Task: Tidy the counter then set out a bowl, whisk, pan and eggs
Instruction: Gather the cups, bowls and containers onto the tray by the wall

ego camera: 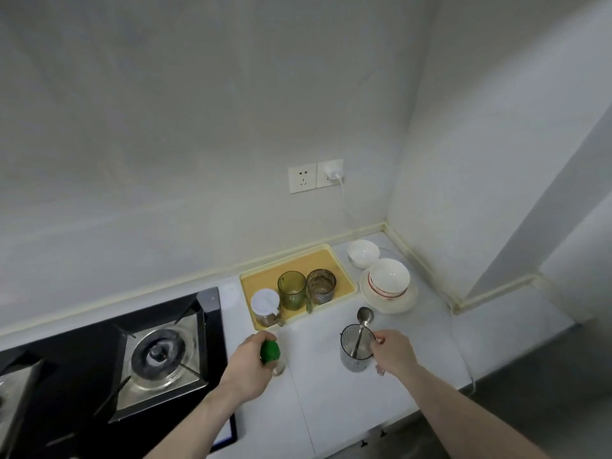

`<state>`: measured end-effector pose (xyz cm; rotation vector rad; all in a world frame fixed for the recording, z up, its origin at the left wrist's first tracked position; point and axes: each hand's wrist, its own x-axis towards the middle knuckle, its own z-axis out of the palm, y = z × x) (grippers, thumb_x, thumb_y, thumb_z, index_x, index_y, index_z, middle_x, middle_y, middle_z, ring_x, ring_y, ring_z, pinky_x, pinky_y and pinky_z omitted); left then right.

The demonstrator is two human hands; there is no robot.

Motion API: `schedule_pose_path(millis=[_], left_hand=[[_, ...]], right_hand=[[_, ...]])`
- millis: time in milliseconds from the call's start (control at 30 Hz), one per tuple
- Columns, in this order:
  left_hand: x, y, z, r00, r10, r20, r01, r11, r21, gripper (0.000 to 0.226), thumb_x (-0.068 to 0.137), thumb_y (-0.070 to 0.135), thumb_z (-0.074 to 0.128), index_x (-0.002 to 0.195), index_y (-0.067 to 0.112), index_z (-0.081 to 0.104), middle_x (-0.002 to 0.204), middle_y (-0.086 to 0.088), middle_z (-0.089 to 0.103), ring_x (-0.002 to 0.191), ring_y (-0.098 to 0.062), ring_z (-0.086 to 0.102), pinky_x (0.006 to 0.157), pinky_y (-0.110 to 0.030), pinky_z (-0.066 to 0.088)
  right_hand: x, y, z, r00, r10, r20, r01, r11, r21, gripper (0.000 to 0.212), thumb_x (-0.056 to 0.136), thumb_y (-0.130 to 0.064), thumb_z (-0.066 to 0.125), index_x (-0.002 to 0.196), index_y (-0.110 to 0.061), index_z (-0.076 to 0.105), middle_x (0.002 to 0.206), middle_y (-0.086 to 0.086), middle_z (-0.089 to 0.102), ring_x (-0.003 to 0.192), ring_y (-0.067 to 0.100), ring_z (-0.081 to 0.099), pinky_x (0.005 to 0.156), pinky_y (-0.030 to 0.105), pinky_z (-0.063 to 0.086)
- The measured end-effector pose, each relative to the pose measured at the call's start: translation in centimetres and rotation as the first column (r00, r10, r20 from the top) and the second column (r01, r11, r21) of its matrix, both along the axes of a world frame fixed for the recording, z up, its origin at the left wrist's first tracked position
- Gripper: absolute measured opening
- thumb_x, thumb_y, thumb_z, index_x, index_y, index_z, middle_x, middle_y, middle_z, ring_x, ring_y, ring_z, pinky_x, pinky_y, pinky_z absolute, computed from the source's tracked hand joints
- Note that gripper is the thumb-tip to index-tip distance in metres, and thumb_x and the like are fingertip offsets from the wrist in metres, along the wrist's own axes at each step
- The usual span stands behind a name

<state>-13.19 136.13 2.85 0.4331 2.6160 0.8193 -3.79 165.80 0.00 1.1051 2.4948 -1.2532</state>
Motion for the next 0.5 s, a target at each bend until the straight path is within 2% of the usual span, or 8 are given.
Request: schedule_pose_path(millis=[100, 200, 300, 400, 500], left_hand=[[-1.2, 0.3, -0.6, 1.000, -0.011, 0.006, 0.011, 1.000, -0.017, 0.038, 0.087, 0.021, 0.068, 0.122, 0.031, 0.057, 0.118, 0.011, 0.060, 0.093, -0.014, 0.061, 0.080, -0.021, 0.042], [-2.6, 0.8, -1.4, 1.000, -0.030, 0.005, 0.030, 0.999, -0.021, 0.039, 0.087, 0.021, 0.068, 0.123, 0.030, 0.057, 0.123, 0.008, 0.060, 0.102, -0.016, 0.061, 0.087, -0.024, 0.046], [-3.4, 1.6, -2.1, 0.999, -0.049, 0.021, 0.050, 0.998, -0.042, 0.040, 0.086, 0.020, 0.067, 0.123, 0.031, 0.056, 0.127, 0.008, 0.059, 0.109, -0.018, 0.060, 0.091, -0.026, 0.047], [-4.1, 2.4, -2.3, 0.997, -0.064, 0.051, 0.067, 0.997, -0.047, 0.041, 0.086, 0.020, 0.067, 0.123, 0.033, 0.054, 0.126, 0.013, 0.056, 0.109, -0.018, 0.059, 0.089, -0.025, 0.046], [-4.9, 3.1, -2.7, 0.996, -0.070, 0.055, 0.073, 0.996, -0.045, 0.040, 0.085, 0.021, 0.068, 0.118, 0.037, 0.051, 0.125, 0.010, 0.060, 0.106, -0.018, 0.060, 0.092, -0.030, 0.050]], right_hand=[[-1.2, 0.6, -1.1, 0.999, -0.038, 0.020, 0.039, 0.999, -0.030, 0.029, 0.094, -0.024, 0.050, 0.085, -0.009, 0.073, 0.060, 0.010, 0.064, 0.054, 0.034, 0.071, 0.063, 0.036, 0.060], [-2.9, 1.2, -1.8, 0.997, -0.072, 0.011, 0.072, 0.997, -0.027, 0.027, 0.092, -0.023, 0.049, 0.086, -0.015, 0.075, 0.054, 0.005, 0.061, 0.051, 0.030, 0.071, 0.069, 0.037, 0.062], [-4.1, 1.6, -1.8, 0.990, -0.142, -0.025, 0.140, 0.989, -0.054, 0.024, 0.093, -0.018, 0.051, 0.093, -0.022, 0.074, 0.059, 0.006, 0.068, 0.048, 0.027, 0.071, 0.071, 0.036, 0.062], [-5.7, 2.3, -1.2, 0.981, -0.173, -0.081, 0.171, 0.984, -0.041, 0.022, 0.094, -0.019, 0.051, 0.093, -0.020, 0.073, 0.068, 0.009, 0.074, 0.047, 0.025, 0.070, 0.075, 0.035, 0.061], [-8.2, 3.8, -0.2, 0.977, -0.172, -0.127, 0.172, 0.985, -0.014, 0.023, 0.098, -0.023, 0.050, 0.091, -0.016, 0.071, 0.065, 0.009, 0.072, 0.047, 0.026, 0.070, 0.070, 0.033, 0.061]])
